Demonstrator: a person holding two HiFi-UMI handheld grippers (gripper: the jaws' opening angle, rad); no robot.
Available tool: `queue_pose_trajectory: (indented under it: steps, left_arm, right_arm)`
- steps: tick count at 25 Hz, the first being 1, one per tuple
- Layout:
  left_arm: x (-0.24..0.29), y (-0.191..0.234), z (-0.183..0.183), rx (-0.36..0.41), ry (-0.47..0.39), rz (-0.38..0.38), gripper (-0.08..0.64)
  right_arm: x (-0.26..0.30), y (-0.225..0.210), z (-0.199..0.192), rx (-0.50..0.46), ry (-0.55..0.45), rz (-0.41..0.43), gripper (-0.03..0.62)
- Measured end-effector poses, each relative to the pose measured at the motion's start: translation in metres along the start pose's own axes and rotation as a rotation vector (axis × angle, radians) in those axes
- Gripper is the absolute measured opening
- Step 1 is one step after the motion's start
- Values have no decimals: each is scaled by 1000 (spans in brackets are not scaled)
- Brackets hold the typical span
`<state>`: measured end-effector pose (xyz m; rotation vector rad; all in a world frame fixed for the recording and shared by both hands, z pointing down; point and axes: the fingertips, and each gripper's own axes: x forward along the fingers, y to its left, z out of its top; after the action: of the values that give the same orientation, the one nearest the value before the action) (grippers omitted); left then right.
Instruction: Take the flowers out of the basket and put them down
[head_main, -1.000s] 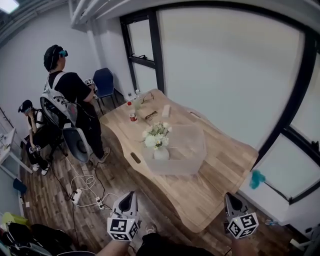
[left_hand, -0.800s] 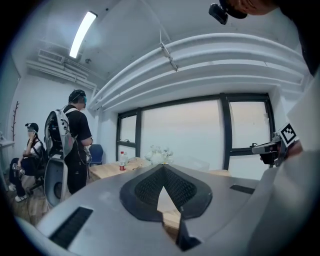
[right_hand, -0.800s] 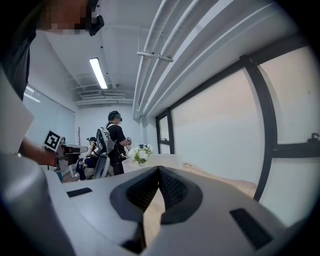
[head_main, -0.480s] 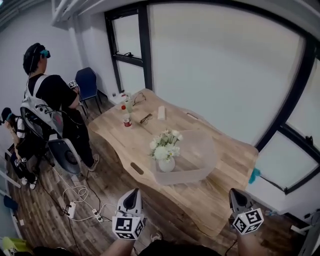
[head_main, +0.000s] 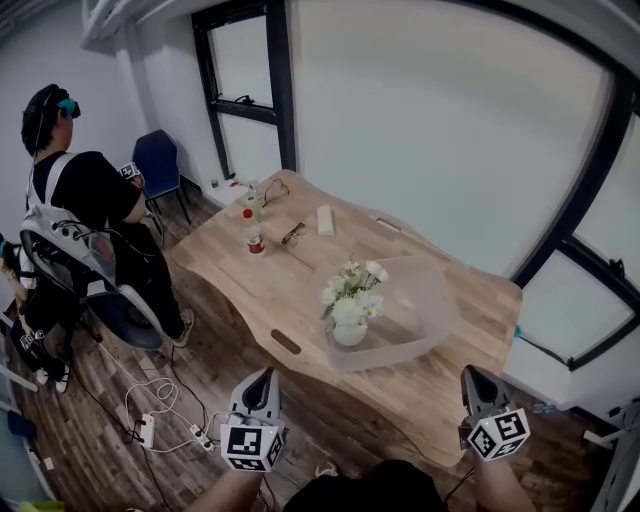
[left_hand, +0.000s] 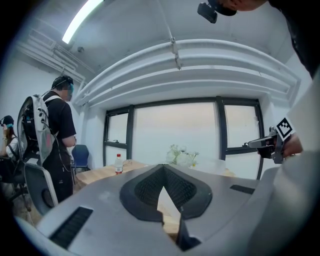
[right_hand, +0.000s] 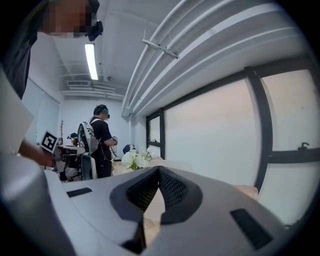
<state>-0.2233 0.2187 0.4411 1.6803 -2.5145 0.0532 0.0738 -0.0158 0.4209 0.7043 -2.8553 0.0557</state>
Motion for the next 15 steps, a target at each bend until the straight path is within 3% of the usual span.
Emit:
queue_pose_trajectory:
  steps: [9, 15]
  left_arm:
    - [10, 19, -8, -38, 36, 64, 5]
    - [30, 34, 18, -20, 48, 99, 5]
  right_arm:
    - [23, -25, 2, 33, -6, -6, 21]
    - [78, -32, 16, 74, -42, 46, 21]
